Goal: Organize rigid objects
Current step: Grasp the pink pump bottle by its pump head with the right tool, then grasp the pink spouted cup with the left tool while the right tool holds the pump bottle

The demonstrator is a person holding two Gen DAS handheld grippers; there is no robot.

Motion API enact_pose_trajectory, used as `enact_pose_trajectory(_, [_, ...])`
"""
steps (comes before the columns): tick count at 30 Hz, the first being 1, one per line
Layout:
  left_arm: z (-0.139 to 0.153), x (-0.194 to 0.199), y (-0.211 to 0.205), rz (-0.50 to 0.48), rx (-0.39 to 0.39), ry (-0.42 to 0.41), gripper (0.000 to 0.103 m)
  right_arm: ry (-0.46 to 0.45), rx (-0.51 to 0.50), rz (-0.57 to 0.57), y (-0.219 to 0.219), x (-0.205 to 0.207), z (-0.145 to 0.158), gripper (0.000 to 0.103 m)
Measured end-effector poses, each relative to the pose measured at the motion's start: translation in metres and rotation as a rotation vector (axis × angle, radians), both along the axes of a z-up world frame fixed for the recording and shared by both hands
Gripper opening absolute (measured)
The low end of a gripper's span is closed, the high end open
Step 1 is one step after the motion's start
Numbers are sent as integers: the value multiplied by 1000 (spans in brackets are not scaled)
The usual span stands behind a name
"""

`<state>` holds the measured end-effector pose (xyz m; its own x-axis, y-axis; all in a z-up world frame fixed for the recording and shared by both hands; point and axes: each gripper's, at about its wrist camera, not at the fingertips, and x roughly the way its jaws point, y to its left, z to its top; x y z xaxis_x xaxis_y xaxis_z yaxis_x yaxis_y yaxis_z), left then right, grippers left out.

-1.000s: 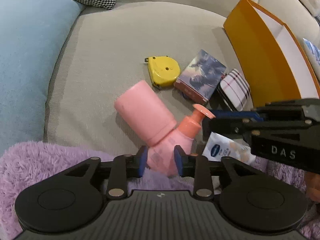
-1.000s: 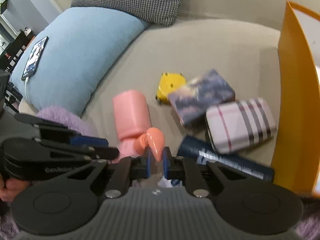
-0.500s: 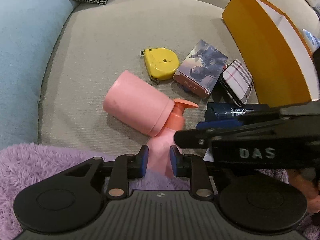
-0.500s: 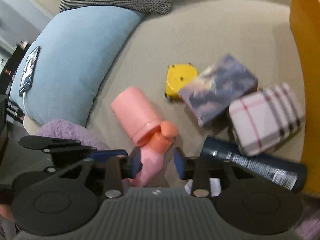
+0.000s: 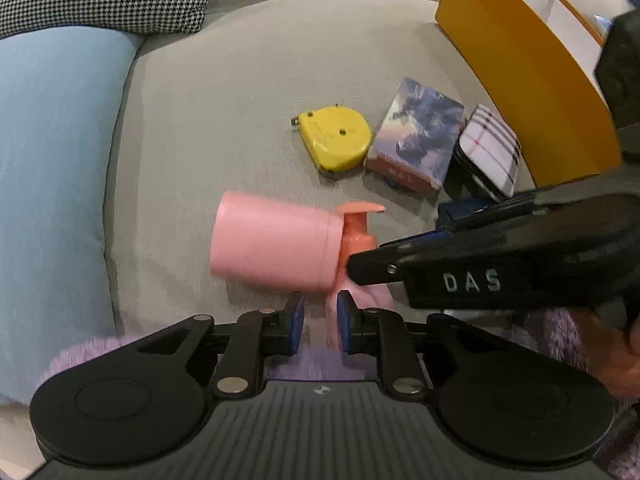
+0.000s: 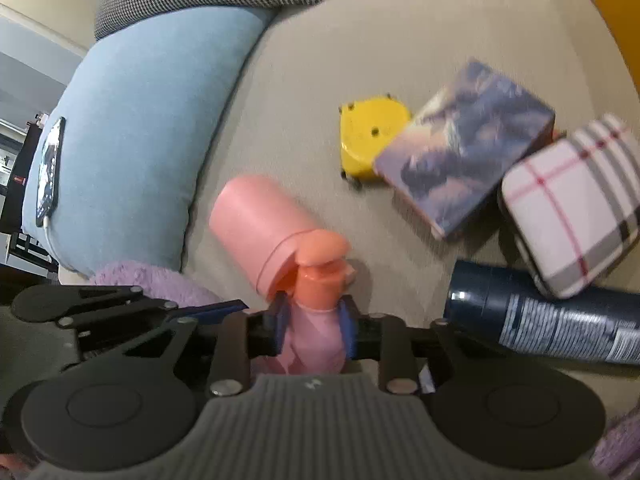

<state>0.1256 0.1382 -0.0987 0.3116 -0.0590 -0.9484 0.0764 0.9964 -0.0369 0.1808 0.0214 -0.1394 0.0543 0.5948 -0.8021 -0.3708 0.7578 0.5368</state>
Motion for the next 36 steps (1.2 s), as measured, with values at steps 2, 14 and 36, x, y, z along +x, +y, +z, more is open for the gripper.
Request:
enact_pose_trajectory(2, [-1, 8, 1, 3, -26, -7, 20, -54, -32, 8, 2, 3, 7, 0])
enact_pose_trajectory(14, [-1, 19, -1, -11, -99, -10, 16, -91, -53, -1, -7, 16, 26, 6])
enact_pose_trajectory(36, [0, 7, 10, -93, -3, 5, 18, 46, -49, -34, 24, 10, -19, 33])
